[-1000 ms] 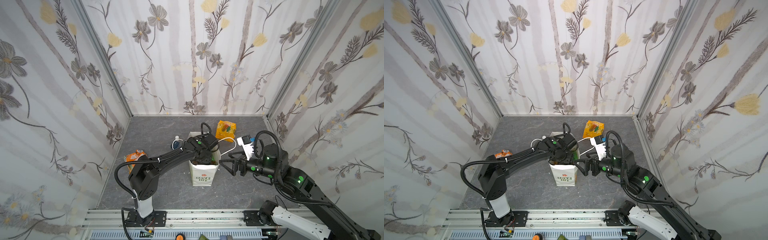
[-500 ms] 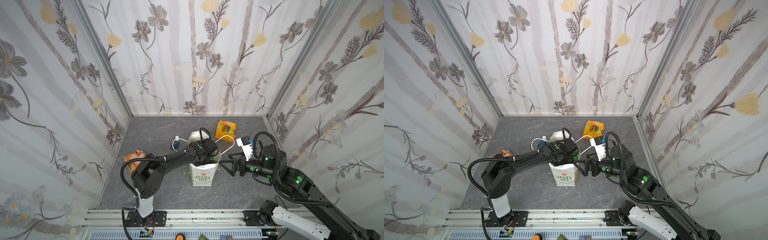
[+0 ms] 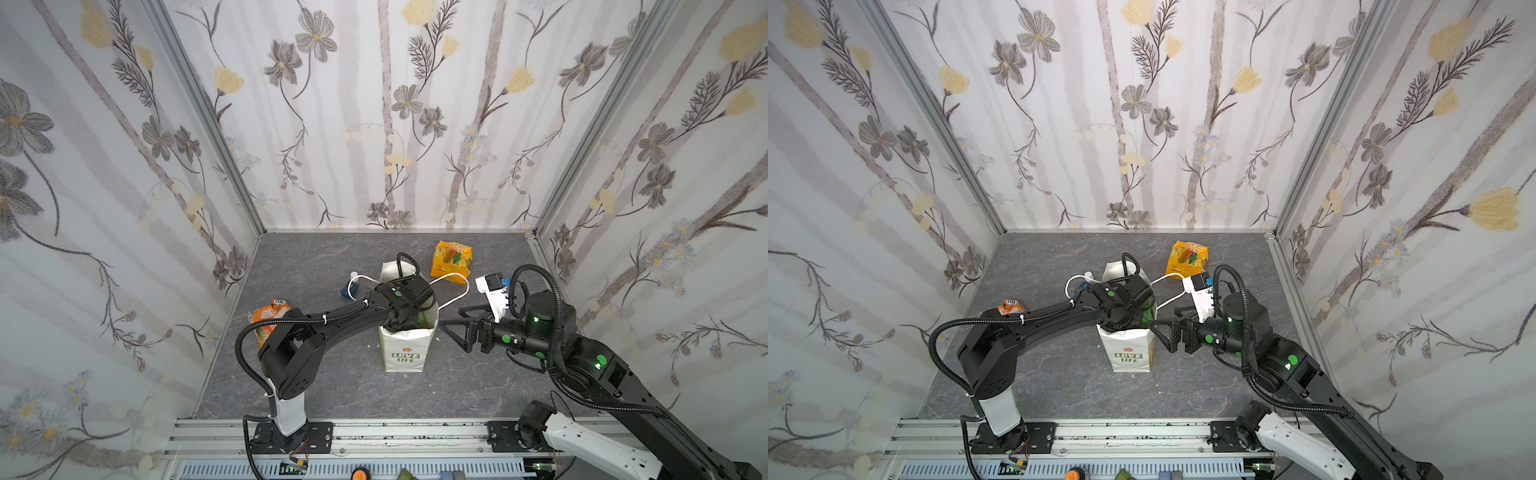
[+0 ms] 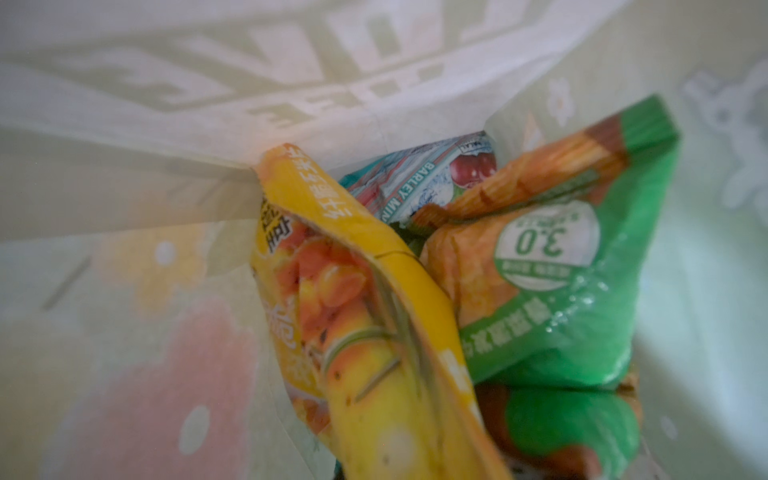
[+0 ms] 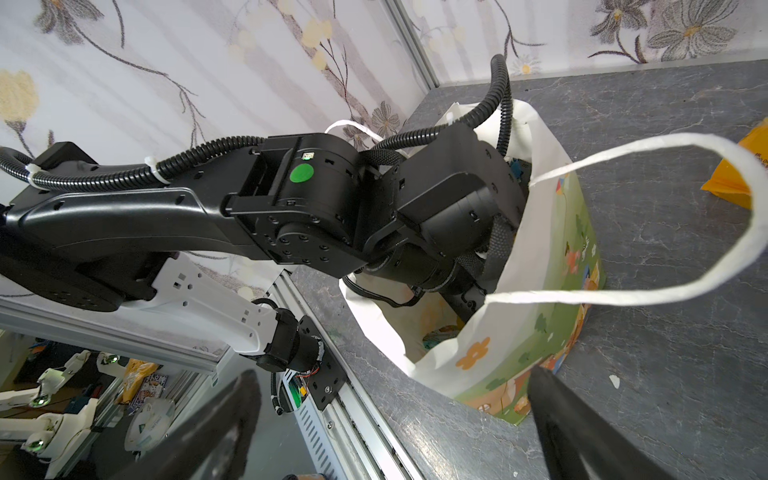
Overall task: Take the snacks out of the paper bag
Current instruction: 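Grasp the yellow chip bag and green snack packet inside with the left gripper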
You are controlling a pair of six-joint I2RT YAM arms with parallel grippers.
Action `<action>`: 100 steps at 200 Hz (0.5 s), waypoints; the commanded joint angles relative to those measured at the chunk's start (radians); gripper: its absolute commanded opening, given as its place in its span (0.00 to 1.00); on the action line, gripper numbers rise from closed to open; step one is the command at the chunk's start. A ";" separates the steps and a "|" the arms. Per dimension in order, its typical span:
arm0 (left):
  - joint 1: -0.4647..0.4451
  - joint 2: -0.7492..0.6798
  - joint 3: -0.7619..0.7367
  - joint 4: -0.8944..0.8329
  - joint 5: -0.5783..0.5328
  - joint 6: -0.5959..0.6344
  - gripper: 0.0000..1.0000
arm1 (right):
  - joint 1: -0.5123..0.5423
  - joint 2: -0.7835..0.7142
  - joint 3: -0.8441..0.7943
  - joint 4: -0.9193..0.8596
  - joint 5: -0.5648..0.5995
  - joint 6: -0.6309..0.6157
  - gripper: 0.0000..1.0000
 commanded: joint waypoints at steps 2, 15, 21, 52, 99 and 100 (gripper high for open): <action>-0.002 -0.011 0.006 -0.015 0.062 -0.008 0.00 | 0.001 0.002 -0.002 0.047 0.016 0.013 0.99; -0.002 -0.021 0.011 -0.021 0.060 -0.006 0.00 | 0.001 0.003 -0.001 0.048 0.018 0.015 0.99; -0.001 -0.027 0.013 -0.025 0.059 -0.006 0.00 | 0.002 0.003 0.000 0.048 0.016 0.016 0.99; -0.001 -0.052 0.031 -0.049 0.043 -0.001 0.00 | 0.001 -0.002 -0.003 0.053 0.040 0.020 0.99; -0.008 -0.102 0.057 -0.087 0.018 0.013 0.00 | 0.001 -0.027 -0.037 0.082 0.076 0.046 0.99; -0.008 -0.103 0.057 -0.088 0.018 0.014 0.00 | 0.001 -0.028 -0.039 0.084 0.076 0.046 0.99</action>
